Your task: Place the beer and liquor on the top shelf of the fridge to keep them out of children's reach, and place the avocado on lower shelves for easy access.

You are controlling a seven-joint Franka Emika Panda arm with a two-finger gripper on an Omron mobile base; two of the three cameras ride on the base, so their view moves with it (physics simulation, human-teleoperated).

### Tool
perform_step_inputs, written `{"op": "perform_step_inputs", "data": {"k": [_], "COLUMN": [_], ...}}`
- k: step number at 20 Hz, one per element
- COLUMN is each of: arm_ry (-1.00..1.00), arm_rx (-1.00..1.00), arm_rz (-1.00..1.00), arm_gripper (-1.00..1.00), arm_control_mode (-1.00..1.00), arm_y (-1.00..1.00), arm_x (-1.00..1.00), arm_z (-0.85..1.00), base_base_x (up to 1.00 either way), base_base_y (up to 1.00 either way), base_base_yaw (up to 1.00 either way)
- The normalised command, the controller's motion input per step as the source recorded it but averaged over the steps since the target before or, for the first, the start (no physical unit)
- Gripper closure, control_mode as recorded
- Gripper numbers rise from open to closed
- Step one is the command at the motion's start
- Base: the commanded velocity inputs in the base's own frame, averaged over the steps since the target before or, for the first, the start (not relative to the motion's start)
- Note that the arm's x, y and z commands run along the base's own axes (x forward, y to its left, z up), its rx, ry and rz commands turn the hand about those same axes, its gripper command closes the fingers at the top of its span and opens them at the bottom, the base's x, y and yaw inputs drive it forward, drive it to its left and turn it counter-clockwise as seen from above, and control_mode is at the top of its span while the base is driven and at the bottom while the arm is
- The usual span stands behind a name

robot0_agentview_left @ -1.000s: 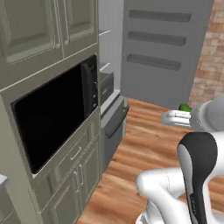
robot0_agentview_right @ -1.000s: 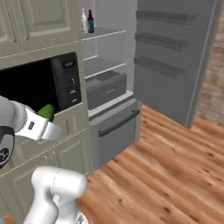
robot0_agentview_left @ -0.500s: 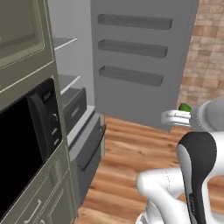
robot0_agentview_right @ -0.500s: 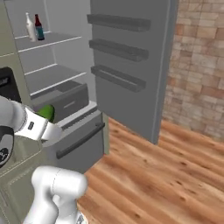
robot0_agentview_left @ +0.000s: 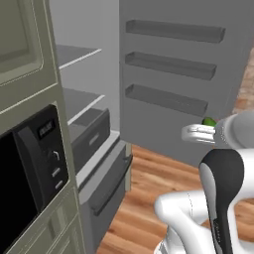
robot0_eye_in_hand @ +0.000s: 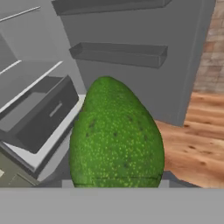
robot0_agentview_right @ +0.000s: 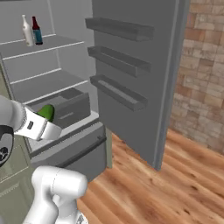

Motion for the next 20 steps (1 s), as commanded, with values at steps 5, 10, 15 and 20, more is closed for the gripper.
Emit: {"op": "perform_step_inputs", "data": {"k": [5, 10, 15, 20], "arm_ry": [0.00, 0.00, 0.00, 0.00], "arm_rx": [0.00, 0.00, 0.00, 0.00], "arm_rz": [0.00, 0.00, 0.00, 0.00], "arm_gripper": [1.00, 1.00, 1.00, 1.00], "arm_control_mode": [1.00, 1.00, 1.00, 1.00], "arm_y": [0.00, 0.00, 0.00, 0.00], "arm_x": [0.00, 0.00, 0.00, 0.00], "arm_z": [0.00, 0.00, 0.00, 0.00], "base_base_x": [0.63, 0.72, 0.78, 0.62], "base_base_y": [-0.02, -0.05, -0.12, -0.19], "base_base_yaw": [0.45, 0.47, 0.47, 0.46]}}
